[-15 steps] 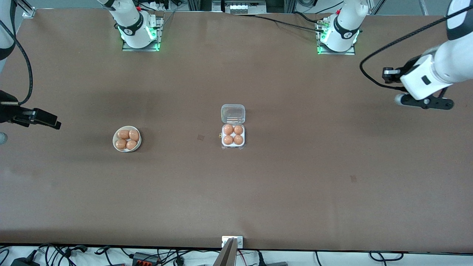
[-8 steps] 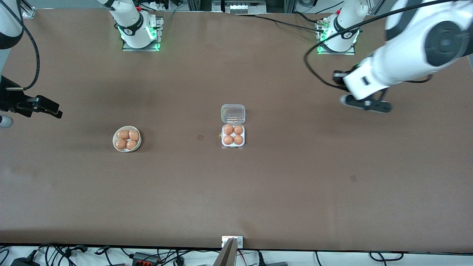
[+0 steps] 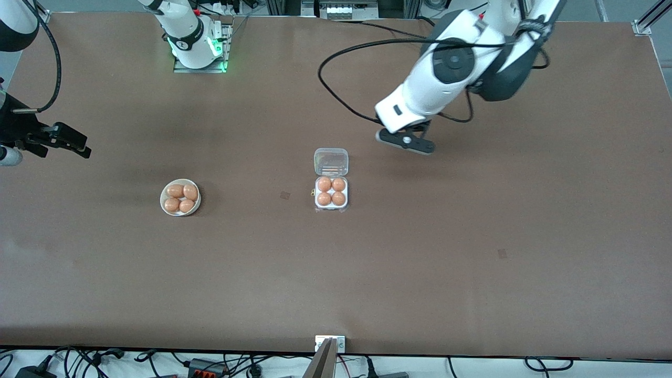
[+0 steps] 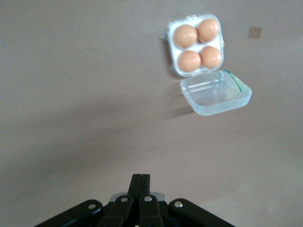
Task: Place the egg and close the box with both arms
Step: 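Move the left gripper over the open lid of the egg box, then press the lid down onto the egg box with the left gripper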
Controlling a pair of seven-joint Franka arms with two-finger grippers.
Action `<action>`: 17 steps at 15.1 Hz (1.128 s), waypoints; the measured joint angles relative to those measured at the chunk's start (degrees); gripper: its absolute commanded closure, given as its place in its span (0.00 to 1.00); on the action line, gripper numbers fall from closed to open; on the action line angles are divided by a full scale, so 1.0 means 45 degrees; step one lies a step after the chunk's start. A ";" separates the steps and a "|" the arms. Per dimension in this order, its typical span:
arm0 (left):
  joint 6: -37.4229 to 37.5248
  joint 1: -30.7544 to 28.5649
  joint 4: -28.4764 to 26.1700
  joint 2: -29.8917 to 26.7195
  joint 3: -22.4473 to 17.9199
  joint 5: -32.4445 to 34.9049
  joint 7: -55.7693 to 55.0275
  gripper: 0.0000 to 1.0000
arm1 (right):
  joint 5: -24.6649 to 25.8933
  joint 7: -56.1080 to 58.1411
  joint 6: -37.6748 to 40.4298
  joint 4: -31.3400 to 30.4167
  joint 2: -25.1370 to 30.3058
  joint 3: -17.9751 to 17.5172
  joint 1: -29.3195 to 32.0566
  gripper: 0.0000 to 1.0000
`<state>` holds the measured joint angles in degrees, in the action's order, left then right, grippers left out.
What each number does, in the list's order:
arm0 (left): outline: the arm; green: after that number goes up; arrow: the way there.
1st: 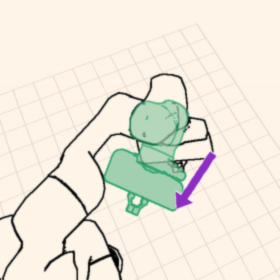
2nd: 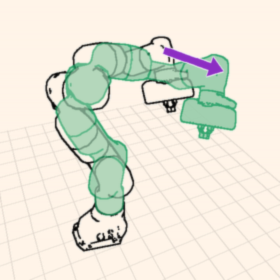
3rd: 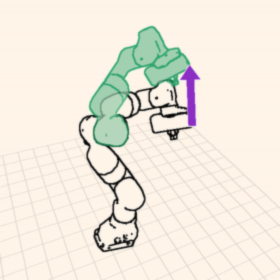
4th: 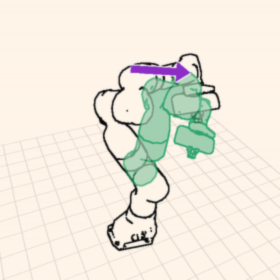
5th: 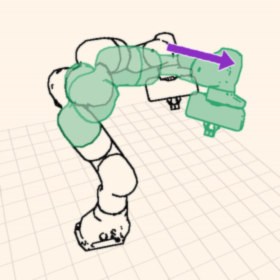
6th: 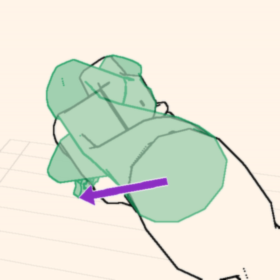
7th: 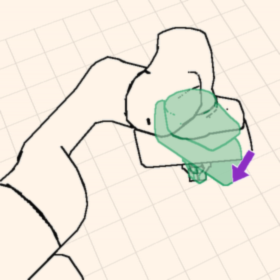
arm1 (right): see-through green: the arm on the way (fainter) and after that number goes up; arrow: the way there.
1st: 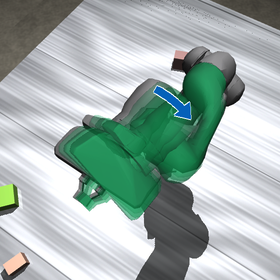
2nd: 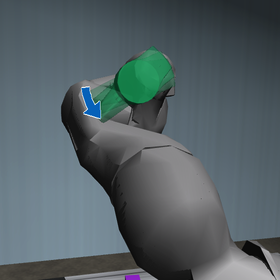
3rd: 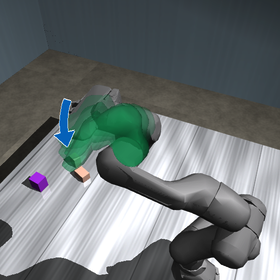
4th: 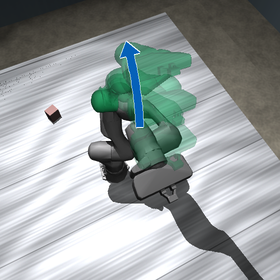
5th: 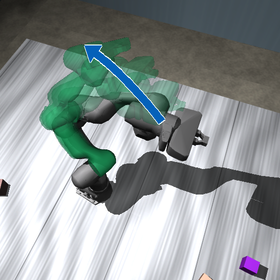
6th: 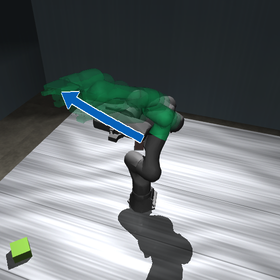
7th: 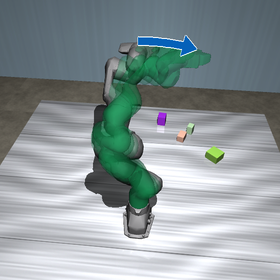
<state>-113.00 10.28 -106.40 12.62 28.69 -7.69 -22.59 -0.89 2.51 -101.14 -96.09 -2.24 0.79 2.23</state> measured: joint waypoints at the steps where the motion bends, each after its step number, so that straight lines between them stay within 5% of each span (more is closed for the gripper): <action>1: -0.0649 0.0502 -0.0339 0.0259 0.0006 0.0001 -0.0406 0.99 | 0.0000 0.0001 0.0180 0.0009 0.0021 -0.0002 -0.0001 0.00; 9: -0.4110 0.3201 -0.0888 0.2716 0.0021 0.3421 -0.5348 0.99 | 0.0443 0.0133 0.1122 0.0268 0.0127 -0.0007 -0.0002 0.00; 14: -0.6215 0.3509 -0.0570 0.4090 -0.0093 0.7788 -0.8024 0.99 | 0.0355 0.0119 0.1066 0.0303 0.0126 0.0056 0.0015 0.00; 17: -0.6940 0.3444 0.0610 0.4974 -0.0273 0.9991 -0.8886 0.99 | 0.0164 0.0118 0.1066 0.0303 0.0119 0.0058 0.0019 0.00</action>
<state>-144.24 25.78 -103.65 35.00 27.46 37.27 -62.57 -0.15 3.03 -96.35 -94.73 -1.71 1.05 2.31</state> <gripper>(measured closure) 0.987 0.000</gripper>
